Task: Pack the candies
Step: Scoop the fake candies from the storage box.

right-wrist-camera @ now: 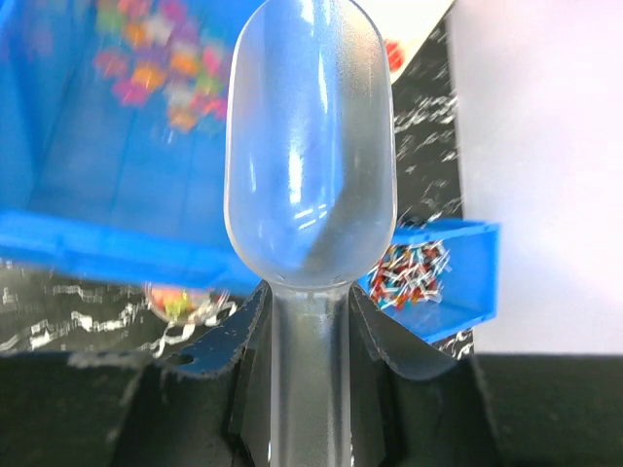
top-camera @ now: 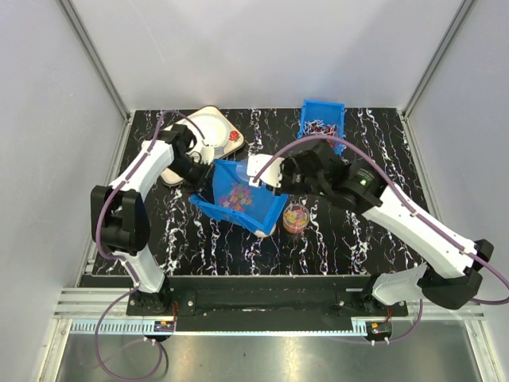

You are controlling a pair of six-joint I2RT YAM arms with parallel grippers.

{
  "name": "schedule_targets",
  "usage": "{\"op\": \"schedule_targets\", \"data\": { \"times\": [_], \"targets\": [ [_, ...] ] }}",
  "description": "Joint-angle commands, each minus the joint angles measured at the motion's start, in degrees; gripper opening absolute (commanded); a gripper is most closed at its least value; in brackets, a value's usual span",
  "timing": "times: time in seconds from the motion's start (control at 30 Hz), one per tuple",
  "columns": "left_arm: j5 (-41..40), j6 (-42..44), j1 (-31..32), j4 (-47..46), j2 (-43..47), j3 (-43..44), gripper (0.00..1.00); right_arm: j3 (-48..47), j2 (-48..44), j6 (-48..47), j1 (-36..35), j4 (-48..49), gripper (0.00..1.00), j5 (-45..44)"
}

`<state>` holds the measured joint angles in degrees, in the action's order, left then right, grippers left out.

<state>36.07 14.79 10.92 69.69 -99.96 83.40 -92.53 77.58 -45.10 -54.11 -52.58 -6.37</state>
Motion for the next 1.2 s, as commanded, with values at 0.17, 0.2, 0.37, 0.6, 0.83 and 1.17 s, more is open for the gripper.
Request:
{"op": "schedule_targets", "data": {
  "times": [0.17, 0.2, 0.37, 0.6, 0.83, 1.17],
  "targets": [
    [8.6, 1.1, 1.0, -7.7, 10.6, -4.1, 0.0, -2.9, -3.4, 2.5, -0.4, 2.5, 0.0, 3.5],
    [4.7, -2.3, 2.3, -8.9, 11.0, -4.6, 0.0, -2.8, -3.1, 2.2, -0.3, 2.4, 0.0, 3.3],
    [-13.2, -6.4, 3.3, -9.9, 7.3, -5.1, 0.0, -3.2, -0.2, -0.7, -0.3, -1.2, 0.0, 0.9],
    [-21.2, -8.4, 3.3, -9.5, 3.0, -3.6, 0.0, 1.1, 2.7, -4.3, -1.6, -4.3, 0.0, -4.5],
    [-22.1, -8.5, 3.3, -9.2, 1.8, -3.0, 0.0, 3.9, 8.7, -5.3, -4.2, -6.2, 0.0, -6.9],
    [-22.6, -8.7, 3.3, -9.2, 2.2, -3.0, 0.0, 0.3, 20.8, -6.8, -4.9, -6.7, 0.0, -12.6]
  ]
}}
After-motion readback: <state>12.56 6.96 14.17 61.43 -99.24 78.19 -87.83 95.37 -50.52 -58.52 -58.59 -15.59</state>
